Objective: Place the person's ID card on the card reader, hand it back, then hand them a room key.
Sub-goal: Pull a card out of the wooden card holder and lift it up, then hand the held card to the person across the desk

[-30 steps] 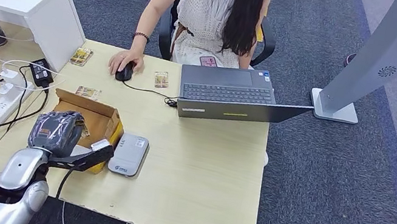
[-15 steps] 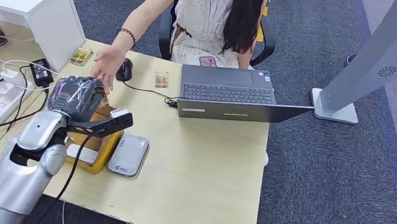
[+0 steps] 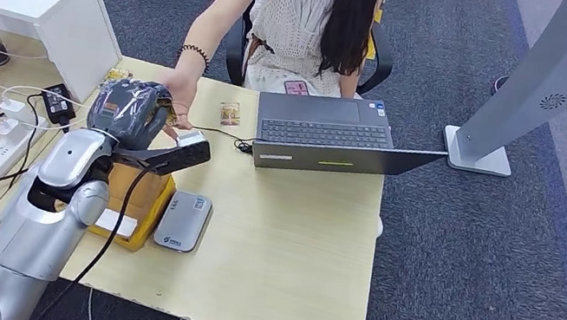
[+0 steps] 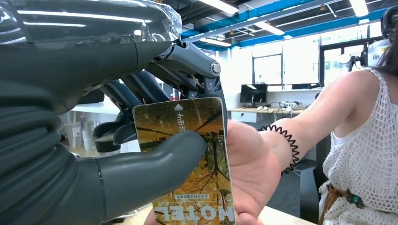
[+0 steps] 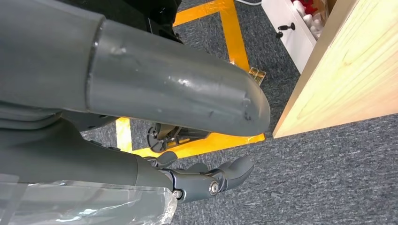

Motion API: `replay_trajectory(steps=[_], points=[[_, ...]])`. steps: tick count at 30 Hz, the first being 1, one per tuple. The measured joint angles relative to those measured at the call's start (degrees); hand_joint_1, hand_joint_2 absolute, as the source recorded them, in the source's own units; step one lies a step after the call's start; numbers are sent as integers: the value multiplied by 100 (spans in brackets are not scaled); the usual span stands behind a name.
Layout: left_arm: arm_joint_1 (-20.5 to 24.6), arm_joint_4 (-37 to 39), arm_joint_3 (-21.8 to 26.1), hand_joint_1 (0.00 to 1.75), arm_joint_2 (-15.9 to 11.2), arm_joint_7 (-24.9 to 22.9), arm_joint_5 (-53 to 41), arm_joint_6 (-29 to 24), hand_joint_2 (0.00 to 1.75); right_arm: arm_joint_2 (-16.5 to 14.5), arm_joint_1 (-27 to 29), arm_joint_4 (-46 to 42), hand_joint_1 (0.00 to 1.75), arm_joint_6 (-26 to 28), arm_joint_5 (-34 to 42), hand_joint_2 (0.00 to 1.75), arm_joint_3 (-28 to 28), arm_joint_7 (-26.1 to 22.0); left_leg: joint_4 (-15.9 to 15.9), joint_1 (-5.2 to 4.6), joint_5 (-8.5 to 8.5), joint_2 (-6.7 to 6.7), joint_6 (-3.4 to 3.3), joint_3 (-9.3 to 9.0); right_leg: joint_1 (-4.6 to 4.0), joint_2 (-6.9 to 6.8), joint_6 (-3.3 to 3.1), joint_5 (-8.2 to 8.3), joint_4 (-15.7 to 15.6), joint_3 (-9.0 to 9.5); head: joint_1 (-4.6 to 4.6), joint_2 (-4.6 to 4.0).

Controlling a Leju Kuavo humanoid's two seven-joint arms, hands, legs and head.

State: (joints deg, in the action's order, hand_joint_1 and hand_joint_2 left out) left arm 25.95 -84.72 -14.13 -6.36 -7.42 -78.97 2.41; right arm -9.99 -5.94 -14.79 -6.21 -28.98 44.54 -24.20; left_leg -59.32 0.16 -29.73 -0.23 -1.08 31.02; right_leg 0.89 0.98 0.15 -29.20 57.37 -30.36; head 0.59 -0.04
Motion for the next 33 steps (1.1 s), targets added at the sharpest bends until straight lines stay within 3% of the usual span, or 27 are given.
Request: replay_trajectory(steps=[17, 19, 20, 22, 24, 33], points=[[55, 9, -20, 175, 5, -21, 13, 15, 175, 0, 0, 14, 0, -4, 0, 0, 0, 0, -1, 0, 0, 0, 0, 0, 0, 0, 0, 0, 0, -1, 0, 0], [320, 40, -100, 175, 31, -60, 106, 205, 175, 0, -10, 15, 0, -19, -2, 0, 0, 0, -3, 0, 2, -3, -2, 3, 0, -2, 1, 1, 0, -3, 0, 0], [740, 266, -169, 171, 67, -185, 174, 382, 175, -1, -38, 17, 0, -35, -32, 0, 0, 32, -4, 0, 3, -3, -3, 4, 0, -3, 2, 4, 0, -2, 1, 0], [1593, 910, -280, 84, 128, -427, 292, 586, 175, -4, -100, 21, 0, -65, -89, 0, 0, 103, -6, 0, 6, -3, -6, 5, 1, -3, 3, 9, 1, -1, 0, 0], [1949, 1446, -300, 1, 145, -498, 302, 458, 175, -7, -130, 23, 0, -74, -114, 0, 0, 150, -7, -1, 8, -2, -7, 4, 0, -2, 4, 12, 2, -1, 0, 0], [2013, 1927, -299, 0, 136, -454, 291, 281, 175, -7, -142, 25, 0, -76, -114, 0, 0, 172, -6, 1, 10, -3, -6, 9, 0, -2, 4, 12, 5, -1, 1, 0]])
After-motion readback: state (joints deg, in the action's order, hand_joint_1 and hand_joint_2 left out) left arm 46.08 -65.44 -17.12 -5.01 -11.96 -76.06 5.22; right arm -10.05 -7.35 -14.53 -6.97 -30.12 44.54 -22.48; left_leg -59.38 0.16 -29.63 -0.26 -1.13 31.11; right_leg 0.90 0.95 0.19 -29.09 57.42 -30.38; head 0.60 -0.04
